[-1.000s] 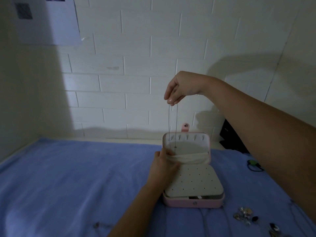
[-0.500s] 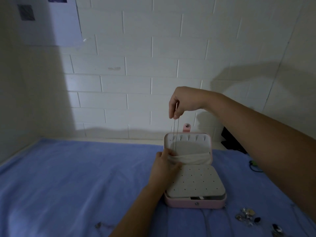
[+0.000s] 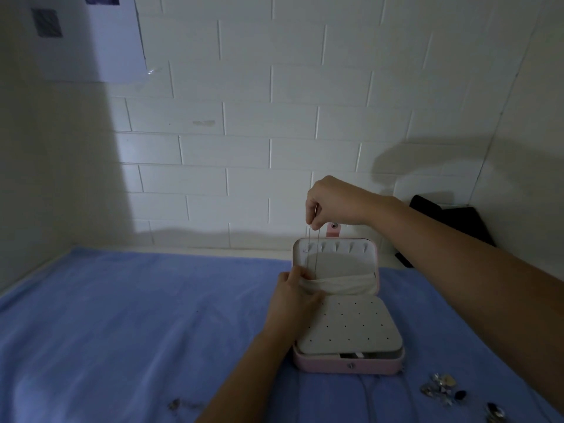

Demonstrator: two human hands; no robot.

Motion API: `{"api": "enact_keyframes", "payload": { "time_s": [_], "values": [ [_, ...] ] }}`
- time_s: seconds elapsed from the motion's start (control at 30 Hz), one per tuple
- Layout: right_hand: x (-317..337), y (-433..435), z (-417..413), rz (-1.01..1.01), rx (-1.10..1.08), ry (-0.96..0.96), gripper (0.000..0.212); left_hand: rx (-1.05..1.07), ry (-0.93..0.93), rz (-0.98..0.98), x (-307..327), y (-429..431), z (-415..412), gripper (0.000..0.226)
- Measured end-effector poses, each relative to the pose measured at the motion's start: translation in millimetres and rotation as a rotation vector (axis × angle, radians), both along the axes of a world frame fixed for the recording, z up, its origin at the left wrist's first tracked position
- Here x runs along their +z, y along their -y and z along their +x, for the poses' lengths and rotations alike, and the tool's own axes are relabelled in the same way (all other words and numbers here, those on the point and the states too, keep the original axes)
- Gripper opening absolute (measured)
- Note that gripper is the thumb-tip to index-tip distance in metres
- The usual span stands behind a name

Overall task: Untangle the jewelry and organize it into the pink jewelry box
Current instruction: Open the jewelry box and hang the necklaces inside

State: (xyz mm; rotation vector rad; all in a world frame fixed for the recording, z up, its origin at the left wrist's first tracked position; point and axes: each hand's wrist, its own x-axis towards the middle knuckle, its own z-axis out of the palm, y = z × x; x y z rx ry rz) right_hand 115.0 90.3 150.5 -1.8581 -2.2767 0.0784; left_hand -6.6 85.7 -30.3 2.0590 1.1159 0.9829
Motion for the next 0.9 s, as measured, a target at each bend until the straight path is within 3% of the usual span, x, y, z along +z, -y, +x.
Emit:
{"api": "enact_keyframes", "payload": {
  "time_s": [0.57, 0.9],
  "values": [
    [-66.3, 5.5, 7.0, 0.119, -0.019, -0.124, 0.007, 0.012, 0.014, 0.029, -0.9, -1.0, 0.6, 0.033],
    [-81.4, 7.1, 5.1, 0.411, -0.002, 0.005, 0.016, 0.015, 0.011, 0.042, -1.4, 0.0, 0.8, 0.034]
  ]
}}
